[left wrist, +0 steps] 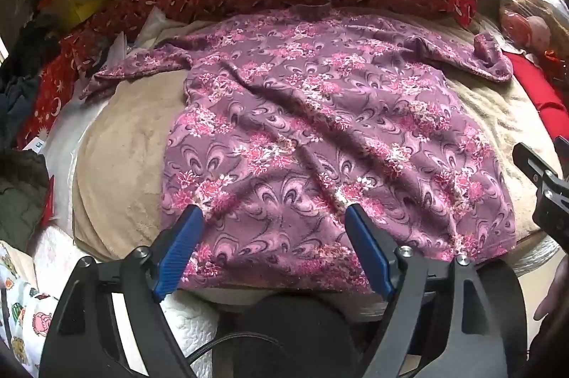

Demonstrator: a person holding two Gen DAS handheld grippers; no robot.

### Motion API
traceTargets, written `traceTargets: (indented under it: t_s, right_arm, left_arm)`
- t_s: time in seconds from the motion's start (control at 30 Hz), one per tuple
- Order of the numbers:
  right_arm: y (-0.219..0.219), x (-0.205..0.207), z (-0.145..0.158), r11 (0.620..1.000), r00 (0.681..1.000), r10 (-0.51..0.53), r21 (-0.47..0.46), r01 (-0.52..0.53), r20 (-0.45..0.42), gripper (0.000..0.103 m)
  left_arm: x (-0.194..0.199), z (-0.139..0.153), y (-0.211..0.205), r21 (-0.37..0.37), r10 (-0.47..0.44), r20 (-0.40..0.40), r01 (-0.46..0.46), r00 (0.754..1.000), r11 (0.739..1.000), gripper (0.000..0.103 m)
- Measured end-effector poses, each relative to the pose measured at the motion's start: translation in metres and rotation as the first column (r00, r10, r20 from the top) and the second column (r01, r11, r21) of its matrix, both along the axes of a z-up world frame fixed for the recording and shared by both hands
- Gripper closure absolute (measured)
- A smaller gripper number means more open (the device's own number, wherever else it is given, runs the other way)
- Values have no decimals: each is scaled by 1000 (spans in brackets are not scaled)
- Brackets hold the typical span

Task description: Fold small clothes

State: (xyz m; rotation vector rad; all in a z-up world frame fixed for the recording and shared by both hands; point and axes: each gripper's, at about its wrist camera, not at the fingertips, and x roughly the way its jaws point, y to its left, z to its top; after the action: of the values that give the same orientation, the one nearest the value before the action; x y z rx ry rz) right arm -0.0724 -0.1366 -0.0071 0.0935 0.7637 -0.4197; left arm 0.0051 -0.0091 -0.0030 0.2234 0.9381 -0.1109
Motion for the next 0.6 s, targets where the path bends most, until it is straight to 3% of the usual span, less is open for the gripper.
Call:
traceTargets:
  t_s: [0.13,0.27,0.43,0.6]
  right_arm:
    - [-2,2,-5,1000,1000,-8,5,8,-8,8]
    - [-5,0,-4,1000,1000,-20,10,20,15,9]
    - [-11,2,-2,999,999,-47,26,47,20,9]
    - [-12,-1,3,998,996,-63,16,63,55,9]
  left_arm:
    - [0,-6,-3,3,-15,-9,16,1000,1000,21]
    - [-1,-10,0,-73,-22,-26,20,999,997,21]
    - [8,-19,4,-178,1,-120,-22,993,984,21]
    - [3,-16,-2,-166,5,-100,-22,995,986,21]
